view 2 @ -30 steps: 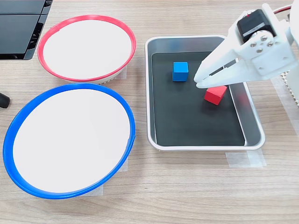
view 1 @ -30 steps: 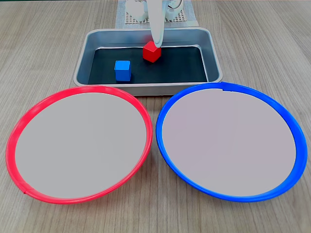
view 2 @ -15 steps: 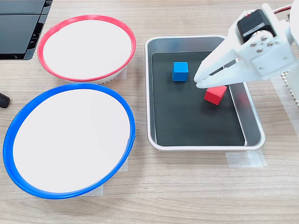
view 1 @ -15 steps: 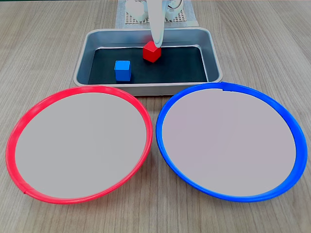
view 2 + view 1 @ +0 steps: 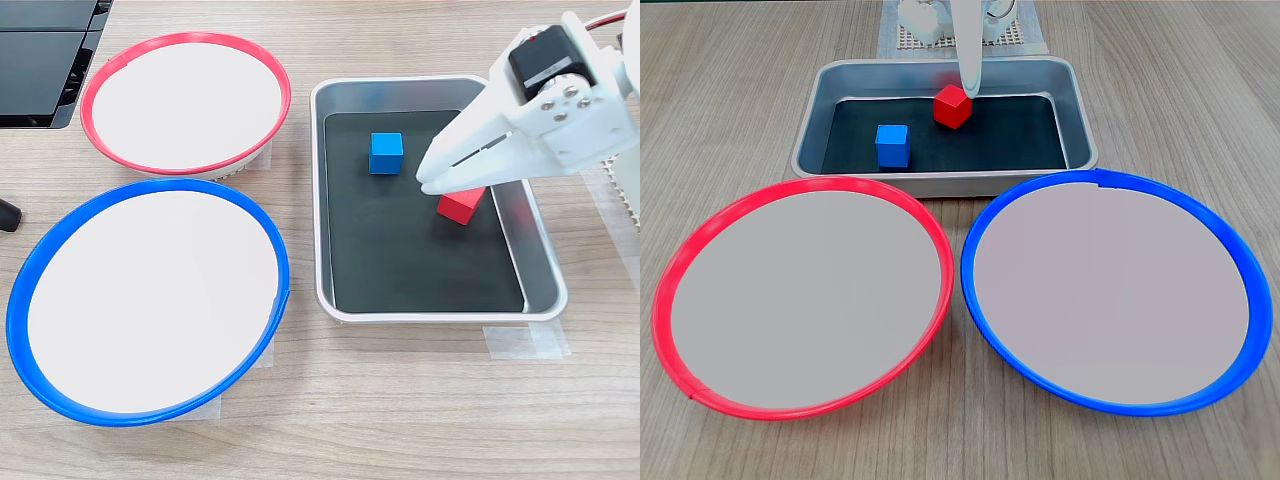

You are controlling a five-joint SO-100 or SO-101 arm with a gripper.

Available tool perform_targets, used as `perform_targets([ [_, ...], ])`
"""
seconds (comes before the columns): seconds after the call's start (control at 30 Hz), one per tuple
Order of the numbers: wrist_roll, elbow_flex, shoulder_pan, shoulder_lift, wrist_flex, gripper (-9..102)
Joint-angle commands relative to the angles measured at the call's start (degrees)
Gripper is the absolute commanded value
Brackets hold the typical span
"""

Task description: Move two blocks tray to matching dishes

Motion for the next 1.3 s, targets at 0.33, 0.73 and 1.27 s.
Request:
perform_targets([
  [0.33, -49.04, -35.16, 13.45, -50.63, -17.84, 35],
  [0.73, -102.04, -63.11, 16.17, -72.25, 13.18, 10],
  [1.27, -124.01, -61.79, 20.48, -94.66, 6.15, 28],
])
